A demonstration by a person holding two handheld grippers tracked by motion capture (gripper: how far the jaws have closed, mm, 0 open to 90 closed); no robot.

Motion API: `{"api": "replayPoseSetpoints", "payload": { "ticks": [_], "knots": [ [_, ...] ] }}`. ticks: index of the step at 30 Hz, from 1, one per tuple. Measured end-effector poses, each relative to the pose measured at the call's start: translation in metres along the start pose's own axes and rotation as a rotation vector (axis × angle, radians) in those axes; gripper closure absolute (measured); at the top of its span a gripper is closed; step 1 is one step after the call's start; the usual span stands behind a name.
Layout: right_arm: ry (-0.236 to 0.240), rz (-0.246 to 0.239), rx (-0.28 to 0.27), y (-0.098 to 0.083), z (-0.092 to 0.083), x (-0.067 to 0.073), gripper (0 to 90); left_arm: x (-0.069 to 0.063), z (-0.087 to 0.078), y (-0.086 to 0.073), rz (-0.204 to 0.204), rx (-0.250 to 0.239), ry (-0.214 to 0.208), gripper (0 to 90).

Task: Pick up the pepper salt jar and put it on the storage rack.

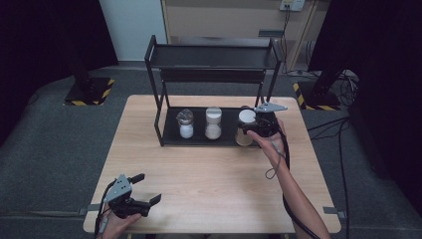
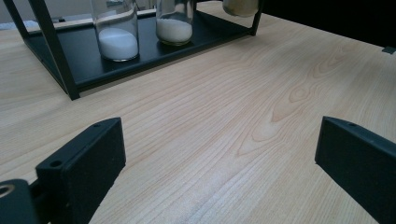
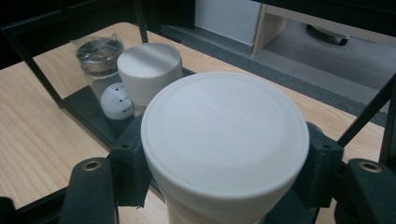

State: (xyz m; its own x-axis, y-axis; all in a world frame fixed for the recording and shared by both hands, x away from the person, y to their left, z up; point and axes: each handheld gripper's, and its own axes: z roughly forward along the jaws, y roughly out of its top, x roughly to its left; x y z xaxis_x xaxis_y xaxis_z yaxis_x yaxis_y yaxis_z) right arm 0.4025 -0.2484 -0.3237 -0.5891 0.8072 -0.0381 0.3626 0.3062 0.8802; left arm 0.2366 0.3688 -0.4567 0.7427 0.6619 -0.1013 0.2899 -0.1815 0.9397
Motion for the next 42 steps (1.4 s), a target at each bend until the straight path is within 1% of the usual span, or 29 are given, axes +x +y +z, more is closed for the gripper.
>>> {"api": "replayPoseSetpoints", "payload": {
  "ticks": [2, 3, 8, 9, 10, 12, 15, 16, 19, 26, 28, 32, 37, 42],
  "knots": [
    [-0.001, 0.002, 0.000, 0.001, 0.001, 0.000, 33.6, 0.000, 0.000, 0.000, -0.001, -0.001, 0.000, 0.7],
    [-0.005, 0.007, -0.001, 0.003, 0.006, -0.001, 33.6, 0.000, 0.000, 0.000, -0.001, -0.001, 0.000, 0.7],
    [-0.024, 0.012, 0.003, 0.006, 0.014, -0.002, 33.6, 0.001, 0.000, 0.000, -0.002, -0.001, -0.001, 0.7],
    [-0.035, 0.017, 0.004, 0.007, 0.018, -0.002, 33.6, 0.001, 0.000, 0.000, -0.002, -0.002, -0.002, 0.7],
    [-0.035, 0.017, 0.004, 0.007, 0.018, -0.002, 33.6, 0.001, 0.000, 0.000, -0.002, -0.002, -0.002, 0.7],
    [-0.045, 0.022, 0.005, 0.008, 0.024, -0.003, 33.6, 0.001, 0.000, 0.000, -0.003, 0.000, -0.002, 0.7],
    [-0.057, 0.028, 0.003, 0.009, 0.028, -0.002, 33.6, 0.001, 0.000, -0.001, -0.004, -0.002, -0.002, 0.7],
    [-0.061, 0.022, 0.005, 0.009, 0.030, -0.002, 33.6, 0.001, 0.000, -0.001, -0.004, -0.003, -0.002, 0.7],
    [-0.067, 0.024, 0.006, 0.010, 0.032, -0.002, 33.6, 0.001, 0.000, -0.001, -0.005, -0.003, -0.002, 0.7],
    [-0.085, 0.047, 0.015, 0.003, 0.042, -0.005, 33.6, 0.001, 0.000, -0.001, -0.006, -0.002, -0.003, 0.7],
    [-0.090, 0.043, 0.014, 0.000, 0.045, -0.005, 33.6, 0.001, 0.000, -0.001, -0.006, -0.003, -0.004, 0.7],
    [-0.091, 0.057, 0.022, -0.003, 0.049, -0.005, 33.6, 0.001, 0.000, -0.001, -0.006, -0.002, -0.005, 0.6],
    [-0.094, 0.063, 0.029, -0.006, 0.053, -0.005, 33.6, 0.001, 0.000, -0.001, -0.007, -0.003, -0.004, 0.7],
    [-0.092, 0.055, 0.035, -0.008, 0.056, -0.005, 33.6, 0.001, 0.000, -0.001, -0.006, -0.003, -0.004, 0.6]
  ]
}}
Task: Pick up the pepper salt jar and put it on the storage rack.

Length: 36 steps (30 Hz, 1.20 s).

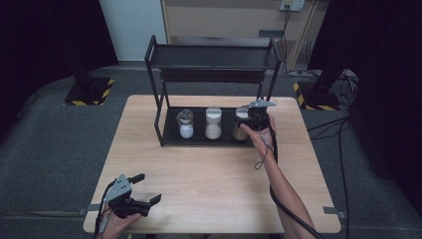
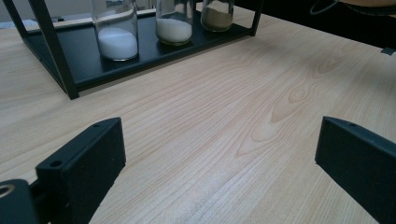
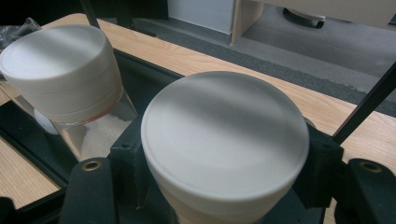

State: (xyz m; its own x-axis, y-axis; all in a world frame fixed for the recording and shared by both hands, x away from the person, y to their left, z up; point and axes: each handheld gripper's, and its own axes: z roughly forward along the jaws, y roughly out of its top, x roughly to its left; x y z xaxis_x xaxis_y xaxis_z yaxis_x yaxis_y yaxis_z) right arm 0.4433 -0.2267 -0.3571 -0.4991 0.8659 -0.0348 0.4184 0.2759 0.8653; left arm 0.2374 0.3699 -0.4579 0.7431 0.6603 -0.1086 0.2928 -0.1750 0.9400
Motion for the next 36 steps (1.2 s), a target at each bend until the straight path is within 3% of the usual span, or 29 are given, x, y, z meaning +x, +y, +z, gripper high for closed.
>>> {"api": "replayPoseSetpoints", "payload": {
  "ticks": [20, 26, 29, 36],
  "knots": [
    [0.004, 0.031, -0.008, -0.007, 0.002, -0.003, 32.5, 0.000, 0.000, 0.000, 0.004, 0.002, 0.000, 0.7],
    [0.008, 0.036, -0.052, -0.006, -0.004, -0.003, 21.6, -0.001, 0.000, 0.000, 0.005, 0.002, 0.001, 0.7],
    [0.004, 0.002, -0.082, -0.001, -0.012, 0.000, 16.8, -0.001, 0.000, 0.000, 0.005, 0.001, 0.001, 0.7],
    [0.039, -0.017, -0.084, 0.014, -0.024, 0.001, 9.5, 0.000, 0.000, 0.000, 0.005, 0.001, -0.001, 0.6]
  ]
}}
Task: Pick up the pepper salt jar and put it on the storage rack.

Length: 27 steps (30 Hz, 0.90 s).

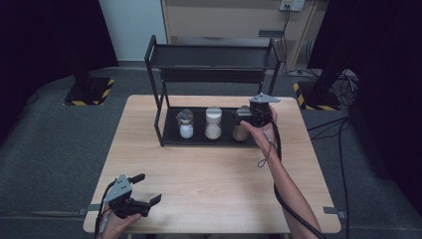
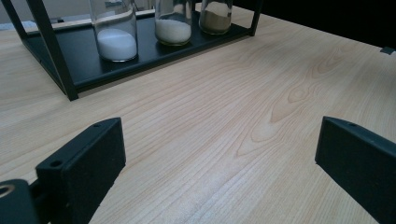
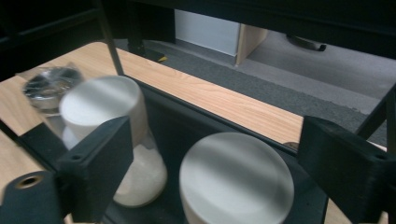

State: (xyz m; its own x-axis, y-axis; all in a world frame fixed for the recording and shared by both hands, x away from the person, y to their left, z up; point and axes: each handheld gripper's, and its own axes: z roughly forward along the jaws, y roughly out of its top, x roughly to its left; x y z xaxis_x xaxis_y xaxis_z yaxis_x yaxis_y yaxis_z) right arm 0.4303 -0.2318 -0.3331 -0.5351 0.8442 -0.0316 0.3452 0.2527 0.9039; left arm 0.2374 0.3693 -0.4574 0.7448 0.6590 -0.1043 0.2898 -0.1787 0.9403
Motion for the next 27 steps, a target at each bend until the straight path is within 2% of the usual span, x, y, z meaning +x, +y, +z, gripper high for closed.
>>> {"api": "replayPoseSetpoints", "payload": {
  "ticks": [11, 16, 27],
  "knots": [
    [0.065, -0.051, -0.040, 0.009, -0.027, 0.010, 6.9, 0.000, 0.000, 0.000, -0.004, -0.005, 0.006, 0.6],
    [0.097, -0.064, -0.068, 0.001, -0.041, 0.014, 6.9, 0.002, 0.000, -0.002, -0.023, -0.010, 0.011, 0.6],
    [0.159, -0.090, -0.102, -0.005, -0.074, 0.010, 5.9, 0.003, 0.000, -0.003, -0.030, -0.014, 0.010, 0.6]
  ]
}}
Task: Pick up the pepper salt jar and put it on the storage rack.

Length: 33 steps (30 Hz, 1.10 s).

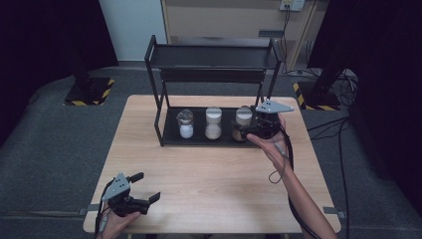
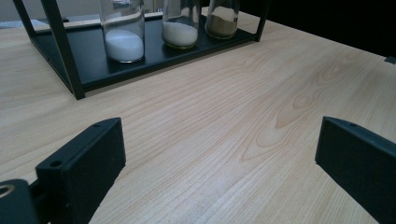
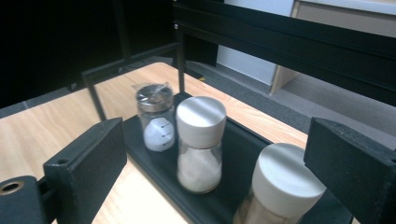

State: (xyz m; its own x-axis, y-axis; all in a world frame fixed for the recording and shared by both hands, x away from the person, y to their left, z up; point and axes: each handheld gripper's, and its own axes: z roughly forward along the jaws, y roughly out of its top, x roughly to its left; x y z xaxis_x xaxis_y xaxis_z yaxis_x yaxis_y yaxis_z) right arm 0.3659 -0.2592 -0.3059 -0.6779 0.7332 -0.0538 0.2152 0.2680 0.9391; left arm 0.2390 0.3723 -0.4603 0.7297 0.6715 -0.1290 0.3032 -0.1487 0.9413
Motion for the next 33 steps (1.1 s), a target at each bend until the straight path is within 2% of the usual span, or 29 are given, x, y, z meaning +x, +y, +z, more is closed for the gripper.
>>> {"api": "replayPoseSetpoints", "payload": {
  "ticks": [12, 18, 26, 33],
  "knots": [
    [0.042, -0.035, -0.013, -0.019, -0.045, 0.014, 5.6, -0.001, -0.001, -0.001, 0.006, -0.001, -0.001, 0.6],
    [0.042, -0.027, -0.008, -0.035, -0.069, 0.021, 5.6, -0.001, -0.001, -0.001, 0.007, -0.001, -0.001, 0.6],
    [0.029, -0.016, -0.010, -0.055, -0.098, 0.027, 5.3, -0.001, -0.001, -0.001, 0.004, 0.003, 0.004, 0.6],
    [-0.005, 0.014, -0.010, -0.075, -0.120, 0.032, 5.2, -0.002, -0.001, -0.001, 0.005, 0.005, 0.005, 0.5]
  ]
}}
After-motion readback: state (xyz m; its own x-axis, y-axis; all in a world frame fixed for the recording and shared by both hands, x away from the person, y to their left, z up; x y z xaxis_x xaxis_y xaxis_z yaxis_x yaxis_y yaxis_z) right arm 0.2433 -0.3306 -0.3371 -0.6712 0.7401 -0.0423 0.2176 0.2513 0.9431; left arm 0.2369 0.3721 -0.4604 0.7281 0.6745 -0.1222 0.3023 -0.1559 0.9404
